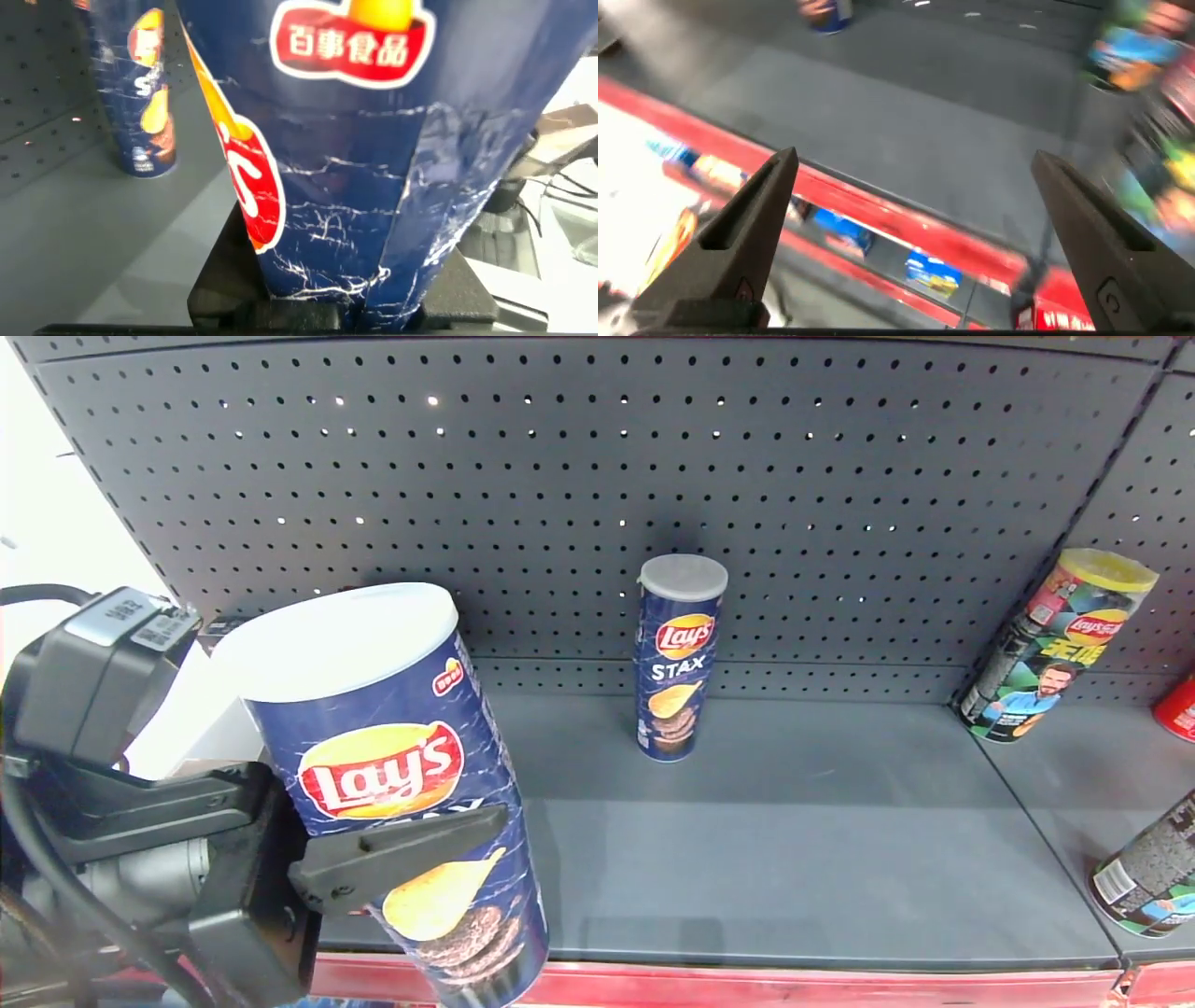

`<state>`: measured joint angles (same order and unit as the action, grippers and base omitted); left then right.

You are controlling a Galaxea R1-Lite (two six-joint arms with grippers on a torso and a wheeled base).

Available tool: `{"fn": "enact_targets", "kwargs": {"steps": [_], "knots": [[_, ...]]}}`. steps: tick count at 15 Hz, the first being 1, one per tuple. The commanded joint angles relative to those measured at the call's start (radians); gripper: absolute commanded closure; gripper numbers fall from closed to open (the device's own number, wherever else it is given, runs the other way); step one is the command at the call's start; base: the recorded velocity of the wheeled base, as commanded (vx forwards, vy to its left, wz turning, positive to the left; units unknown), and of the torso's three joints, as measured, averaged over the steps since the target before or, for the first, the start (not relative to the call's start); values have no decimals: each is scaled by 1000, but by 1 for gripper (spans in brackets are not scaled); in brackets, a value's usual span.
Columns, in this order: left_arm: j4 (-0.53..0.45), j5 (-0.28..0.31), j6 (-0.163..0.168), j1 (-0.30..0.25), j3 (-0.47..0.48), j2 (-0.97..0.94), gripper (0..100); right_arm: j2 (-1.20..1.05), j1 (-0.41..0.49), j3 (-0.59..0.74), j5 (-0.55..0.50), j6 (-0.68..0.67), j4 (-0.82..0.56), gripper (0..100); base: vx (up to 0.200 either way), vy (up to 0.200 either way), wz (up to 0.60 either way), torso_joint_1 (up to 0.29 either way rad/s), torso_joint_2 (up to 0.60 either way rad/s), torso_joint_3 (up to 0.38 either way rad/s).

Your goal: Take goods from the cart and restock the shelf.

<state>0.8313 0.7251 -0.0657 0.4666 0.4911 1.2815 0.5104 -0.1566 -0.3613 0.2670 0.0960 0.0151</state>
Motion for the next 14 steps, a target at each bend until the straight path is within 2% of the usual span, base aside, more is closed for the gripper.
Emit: {"fn": "enact_targets", "kwargs": {"steps": [1, 2, 5, 6, 7, 8, 10, 11, 14], "knots": [[12, 0, -2, -6, 0, 10, 100, 275, -175, -94, 4, 41, 43, 0, 0, 0, 0, 0, 0, 0], [22, 2, -3, -5, -3, 12, 100, 341, -221, -133, 3, 39, 43, 0, 0, 0, 0, 0, 0, 0], [23, 0, -5, -6, -5, 12, 100, 468, -267, -169, -15, 44, 97, 0, 0, 0, 0, 0, 0, 0], [23, 0, -5, -8, -3, 10, 100, 586, -273, -166, -15, 37, 252, 0, 0, 0, 0, 0, 0, 0], [23, 0, -5, -8, 0, 10, 100, 657, -271, -171, -15, 30, 345, 0, 0, 0, 0, 0, 0, 0], [23, 0, -5, -8, 0, 10, 100, 688, -271, -174, -14, 27, 375, 0, 0, 0, 0, 0, 0, 0], [26, -1, -23, -8, -2, 10, 100, 784, -276, -216, 20, 25, 414, 0, 0, 0, 0, 0, 0, 0], [26, -3, -25, -8, 0, 12, 100, 813, -273, -232, 51, 25, 416, 0, 0, 0, 0, 0, 0, 0], [26, -4, -26, -9, -5, 12, 100, 985, -221, -326, 176, 31, 539, 0, 0, 0, 0, 0, 0, 0]]}}
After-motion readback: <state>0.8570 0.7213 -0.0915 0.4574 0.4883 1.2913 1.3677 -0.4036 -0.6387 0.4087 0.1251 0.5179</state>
